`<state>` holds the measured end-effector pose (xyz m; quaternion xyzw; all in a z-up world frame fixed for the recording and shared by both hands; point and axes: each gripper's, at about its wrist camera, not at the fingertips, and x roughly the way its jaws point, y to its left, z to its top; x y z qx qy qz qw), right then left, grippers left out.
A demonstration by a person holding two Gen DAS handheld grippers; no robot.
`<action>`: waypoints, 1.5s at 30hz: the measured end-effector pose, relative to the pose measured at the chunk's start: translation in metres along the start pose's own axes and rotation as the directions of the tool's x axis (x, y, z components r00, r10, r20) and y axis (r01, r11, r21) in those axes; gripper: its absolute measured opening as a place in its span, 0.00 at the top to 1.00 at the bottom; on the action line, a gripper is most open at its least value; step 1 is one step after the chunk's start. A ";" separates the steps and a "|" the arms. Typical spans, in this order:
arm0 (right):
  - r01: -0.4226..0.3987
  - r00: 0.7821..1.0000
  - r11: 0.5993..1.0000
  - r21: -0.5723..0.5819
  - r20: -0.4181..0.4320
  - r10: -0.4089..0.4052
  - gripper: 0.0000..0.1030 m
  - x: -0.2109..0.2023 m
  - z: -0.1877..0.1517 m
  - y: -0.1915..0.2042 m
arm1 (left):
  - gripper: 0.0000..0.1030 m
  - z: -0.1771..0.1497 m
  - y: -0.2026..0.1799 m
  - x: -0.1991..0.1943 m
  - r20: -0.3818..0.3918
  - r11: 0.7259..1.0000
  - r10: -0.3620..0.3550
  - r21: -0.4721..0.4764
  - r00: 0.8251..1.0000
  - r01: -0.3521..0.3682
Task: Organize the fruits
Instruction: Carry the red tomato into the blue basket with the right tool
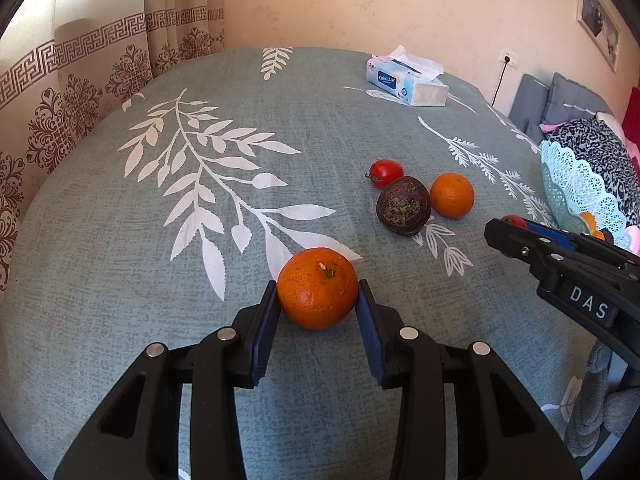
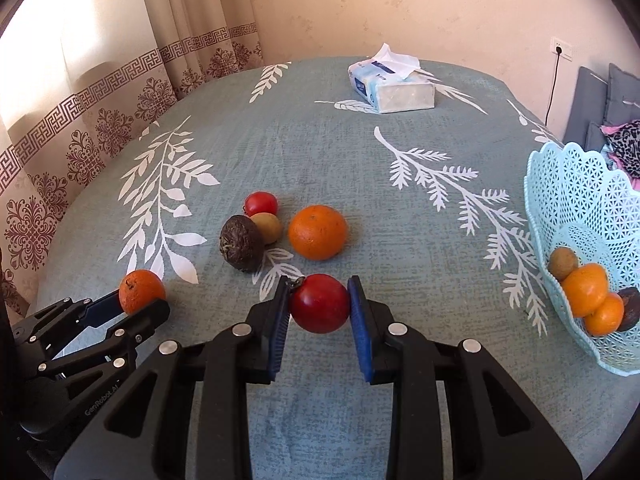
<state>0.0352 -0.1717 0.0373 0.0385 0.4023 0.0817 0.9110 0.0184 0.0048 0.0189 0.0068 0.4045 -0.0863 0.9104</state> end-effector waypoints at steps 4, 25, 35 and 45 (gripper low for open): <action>0.026 0.999 1.000 0.010 0.028 -0.027 0.71 -0.010 0.000 -0.008 | 0.63 0.001 -0.004 -0.002 0.000 1.000 0.012 0.011 1.000 -0.012; 0.122 0.980 0.977 0.172 0.138 -0.147 0.71 -0.060 0.003 -0.090 | 0.63 0.022 -0.064 -0.018 0.039 0.992 -0.052 0.121 0.998 0.047; 0.191 0.962 0.942 0.278 0.139 -0.236 0.71 -0.069 0.003 -0.140 | 0.63 0.030 -0.088 -0.022 0.050 0.984 -0.080 0.162 0.996 0.071; 0.223 0.956 0.910 0.349 0.103 -0.273 0.71 -0.063 0.000 -0.172 | 0.62 0.041 -0.120 -0.030 0.073 0.970 -0.130 0.215 0.989 0.112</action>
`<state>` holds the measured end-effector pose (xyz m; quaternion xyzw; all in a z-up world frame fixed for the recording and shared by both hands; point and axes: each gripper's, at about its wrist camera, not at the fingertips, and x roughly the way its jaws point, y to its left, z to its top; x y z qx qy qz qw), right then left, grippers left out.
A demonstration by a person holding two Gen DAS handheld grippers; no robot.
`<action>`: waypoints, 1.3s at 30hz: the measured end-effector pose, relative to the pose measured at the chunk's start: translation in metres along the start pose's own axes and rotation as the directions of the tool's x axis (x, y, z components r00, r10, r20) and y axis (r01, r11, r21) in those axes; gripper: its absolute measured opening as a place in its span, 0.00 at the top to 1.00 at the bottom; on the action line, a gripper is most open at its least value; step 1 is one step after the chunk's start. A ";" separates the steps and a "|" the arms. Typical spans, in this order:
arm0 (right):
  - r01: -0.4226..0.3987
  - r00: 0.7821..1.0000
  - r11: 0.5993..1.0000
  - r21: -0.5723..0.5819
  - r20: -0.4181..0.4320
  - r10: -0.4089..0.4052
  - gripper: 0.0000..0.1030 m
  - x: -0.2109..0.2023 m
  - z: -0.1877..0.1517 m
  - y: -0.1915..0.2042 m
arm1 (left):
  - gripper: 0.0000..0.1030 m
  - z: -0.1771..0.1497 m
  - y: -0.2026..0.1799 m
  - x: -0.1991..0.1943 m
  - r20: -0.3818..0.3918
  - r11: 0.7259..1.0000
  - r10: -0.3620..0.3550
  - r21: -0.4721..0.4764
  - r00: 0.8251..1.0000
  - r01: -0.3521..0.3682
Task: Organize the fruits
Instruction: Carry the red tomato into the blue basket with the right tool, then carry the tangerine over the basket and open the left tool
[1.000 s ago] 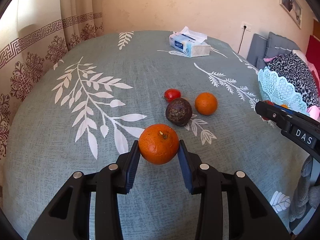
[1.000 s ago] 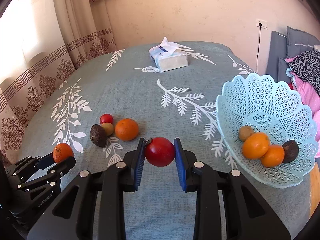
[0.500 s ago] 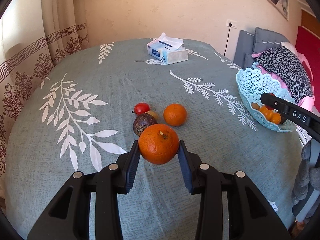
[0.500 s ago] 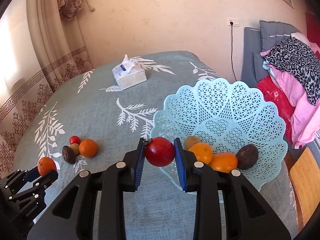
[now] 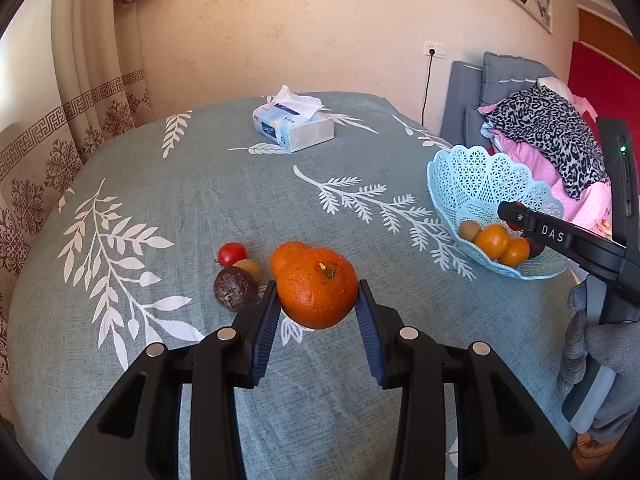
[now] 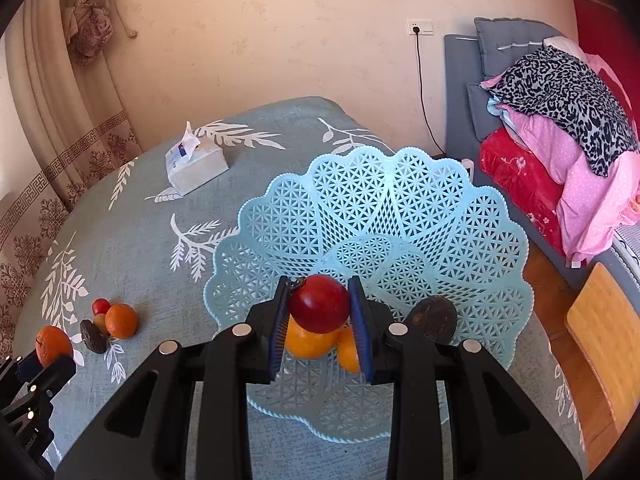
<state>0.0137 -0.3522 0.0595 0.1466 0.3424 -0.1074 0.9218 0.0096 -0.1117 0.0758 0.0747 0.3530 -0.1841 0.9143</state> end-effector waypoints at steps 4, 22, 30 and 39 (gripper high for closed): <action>0.002 1.000 0.999 0.034 0.012 -0.003 0.47 -0.003 0.004 -0.010 | 0.62 0.011 -0.016 0.001 0.011 0.999 -0.025 0.032 1.000 0.025; 0.052 0.994 0.989 0.141 0.089 -0.065 0.46 -0.030 0.024 -0.061 | 0.62 0.062 -0.084 0.043 -0.001 0.978 -0.161 0.132 0.987 0.160; 0.115 0.986 0.990 0.086 0.114 -0.125 0.46 -0.029 0.023 -0.054 | 0.62 0.066 -0.116 0.074 -0.046 0.966 -0.188 0.172 0.981 0.193; 0.141 0.981 0.987 0.082 0.126 -0.151 0.46 -0.031 0.024 -0.056 | 0.42 0.077 -0.120 0.093 -0.051 0.972 -0.180 0.144 0.982 0.186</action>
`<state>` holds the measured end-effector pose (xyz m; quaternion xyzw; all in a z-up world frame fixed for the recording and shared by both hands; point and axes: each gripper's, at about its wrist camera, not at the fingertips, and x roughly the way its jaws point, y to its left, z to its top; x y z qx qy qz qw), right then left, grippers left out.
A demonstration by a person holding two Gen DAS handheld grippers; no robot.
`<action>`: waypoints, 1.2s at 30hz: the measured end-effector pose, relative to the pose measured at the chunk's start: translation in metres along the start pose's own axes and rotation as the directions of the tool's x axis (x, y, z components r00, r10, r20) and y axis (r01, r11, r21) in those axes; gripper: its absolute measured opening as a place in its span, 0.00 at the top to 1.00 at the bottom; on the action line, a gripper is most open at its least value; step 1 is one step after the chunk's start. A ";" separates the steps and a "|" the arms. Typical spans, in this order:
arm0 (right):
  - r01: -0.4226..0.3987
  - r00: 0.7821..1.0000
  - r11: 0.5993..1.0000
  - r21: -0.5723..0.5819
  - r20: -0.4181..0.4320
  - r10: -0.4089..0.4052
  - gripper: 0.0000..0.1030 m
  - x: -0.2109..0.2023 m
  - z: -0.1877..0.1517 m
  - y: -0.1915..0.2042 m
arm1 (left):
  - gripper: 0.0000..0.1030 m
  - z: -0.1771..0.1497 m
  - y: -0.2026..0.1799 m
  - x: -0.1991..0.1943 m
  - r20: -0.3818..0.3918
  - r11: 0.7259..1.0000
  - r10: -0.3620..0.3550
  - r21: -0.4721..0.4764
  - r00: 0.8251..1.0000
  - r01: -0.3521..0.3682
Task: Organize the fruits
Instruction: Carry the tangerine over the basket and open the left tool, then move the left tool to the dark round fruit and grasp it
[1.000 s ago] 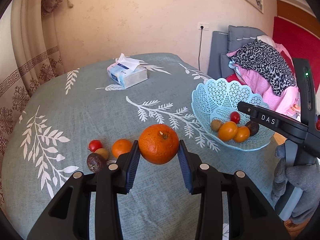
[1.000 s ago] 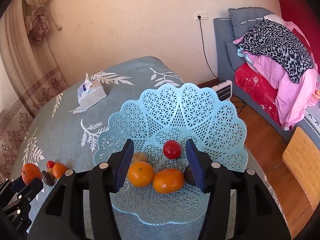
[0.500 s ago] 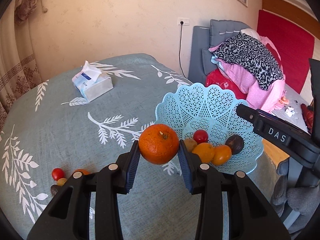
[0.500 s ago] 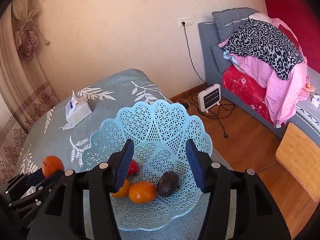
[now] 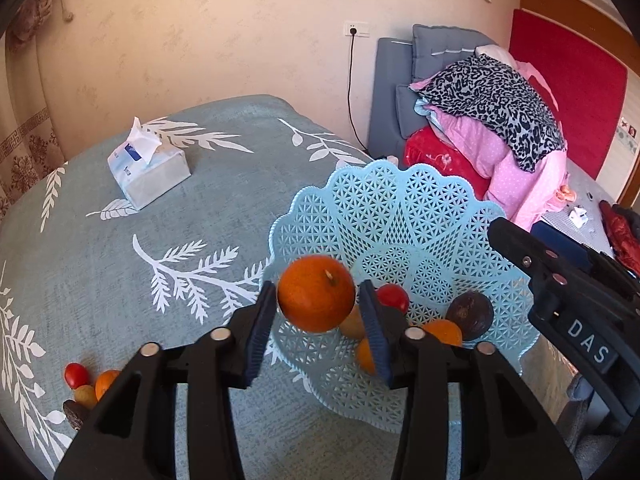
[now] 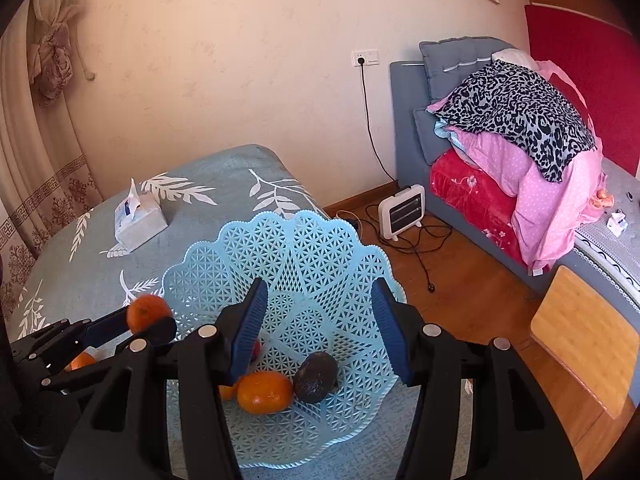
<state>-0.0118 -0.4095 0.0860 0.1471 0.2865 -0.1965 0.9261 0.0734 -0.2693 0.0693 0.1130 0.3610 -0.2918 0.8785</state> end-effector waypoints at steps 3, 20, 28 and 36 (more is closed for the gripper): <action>0.005 1.000 1.000 0.001 0.005 -0.005 0.40 -0.001 0.000 0.001 | 0.36 -0.001 0.005 -0.004 0.024 1.000 0.029 -0.009 0.999 -0.029; -0.019 1.000 1.000 -0.024 0.012 0.019 0.39 -0.008 -0.003 0.013 | 0.25 -0.013 0.049 -0.036 0.048 0.988 0.128 -0.087 0.991 -0.124; -0.043 0.999 0.998 -0.046 0.000 0.043 0.38 -0.009 -0.008 0.026 | 0.25 -0.024 0.084 -0.055 0.047 0.974 0.192 -0.135 0.980 -0.184; -0.086 0.996 0.994 -0.060 -0.028 0.085 0.38 -0.007 -0.013 0.038 | 0.25 -0.039 0.131 -0.079 0.035 0.944 0.279 -0.194 0.960 -0.268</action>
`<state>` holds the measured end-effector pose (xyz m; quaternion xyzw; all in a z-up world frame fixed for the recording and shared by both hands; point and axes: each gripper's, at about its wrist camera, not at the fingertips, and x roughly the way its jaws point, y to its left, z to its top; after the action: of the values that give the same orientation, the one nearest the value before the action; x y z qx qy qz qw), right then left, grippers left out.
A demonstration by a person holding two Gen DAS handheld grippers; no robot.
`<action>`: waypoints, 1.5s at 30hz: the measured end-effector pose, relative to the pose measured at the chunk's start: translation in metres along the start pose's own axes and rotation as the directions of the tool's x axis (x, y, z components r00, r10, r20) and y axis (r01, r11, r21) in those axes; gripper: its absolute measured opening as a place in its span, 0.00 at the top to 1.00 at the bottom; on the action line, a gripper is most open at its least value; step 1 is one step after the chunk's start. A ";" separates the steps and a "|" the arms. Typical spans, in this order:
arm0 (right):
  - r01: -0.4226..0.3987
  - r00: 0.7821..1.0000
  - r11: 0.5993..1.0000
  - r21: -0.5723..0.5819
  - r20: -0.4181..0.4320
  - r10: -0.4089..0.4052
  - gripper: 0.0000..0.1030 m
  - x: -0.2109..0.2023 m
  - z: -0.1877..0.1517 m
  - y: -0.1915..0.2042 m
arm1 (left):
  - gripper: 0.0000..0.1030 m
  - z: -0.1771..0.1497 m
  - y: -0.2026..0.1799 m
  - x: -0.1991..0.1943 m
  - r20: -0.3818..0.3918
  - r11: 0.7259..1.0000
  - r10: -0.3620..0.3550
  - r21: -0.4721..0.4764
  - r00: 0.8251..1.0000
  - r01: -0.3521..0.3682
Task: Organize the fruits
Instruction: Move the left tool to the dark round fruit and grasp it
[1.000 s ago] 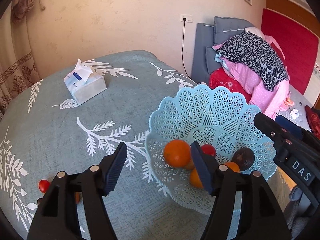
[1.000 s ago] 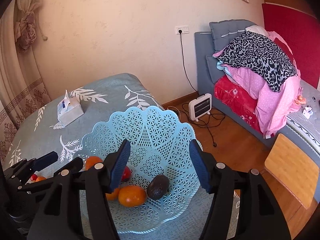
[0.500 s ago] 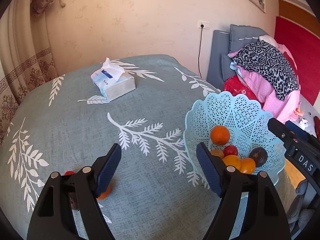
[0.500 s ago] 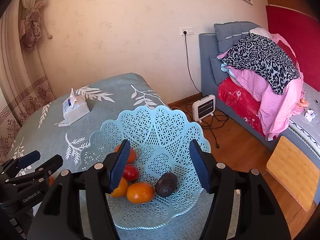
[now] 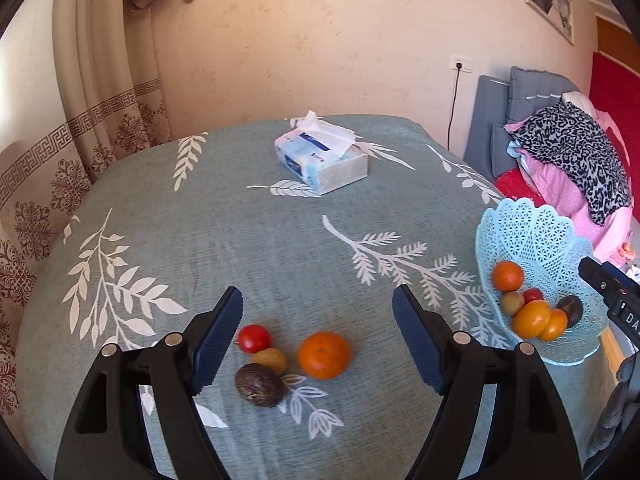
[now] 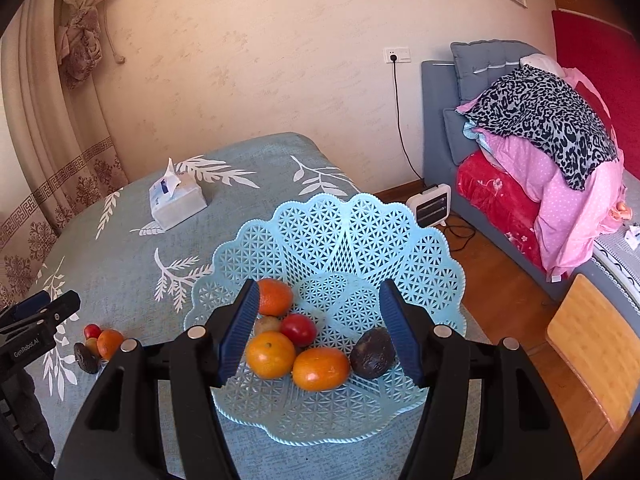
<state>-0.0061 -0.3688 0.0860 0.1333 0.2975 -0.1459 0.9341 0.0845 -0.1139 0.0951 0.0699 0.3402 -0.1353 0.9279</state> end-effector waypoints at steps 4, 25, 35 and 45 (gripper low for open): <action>-0.007 1.000 1.000 -0.010 -0.005 0.007 0.38 0.000 -0.002 0.005 | 0.25 -0.006 0.027 0.001 -0.015 0.998 0.047 -0.037 0.999 -0.048; -0.137 0.989 0.988 -0.068 -0.069 0.132 0.38 0.000 -0.019 0.046 | 0.39 -0.060 0.052 0.038 -0.150 0.997 -0.001 -0.079 0.989 -0.011; -0.182 0.980 0.978 -0.099 -0.095 0.173 0.38 0.000 -0.028 0.062 | 0.52 -0.068 0.054 0.048 -0.177 0.994 -0.054 -0.103 0.983 0.036; -0.238 0.969 0.959 -0.151 -0.108 0.224 0.38 -0.006 -0.040 0.088 | 0.62 -0.068 0.063 0.033 -0.129 0.992 -0.045 -0.123 0.991 0.029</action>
<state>-0.0001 -0.2732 0.0724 0.0970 0.3326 -0.0048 0.9380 0.0861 -0.0453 0.0246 0.0159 0.4095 -0.1266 0.9033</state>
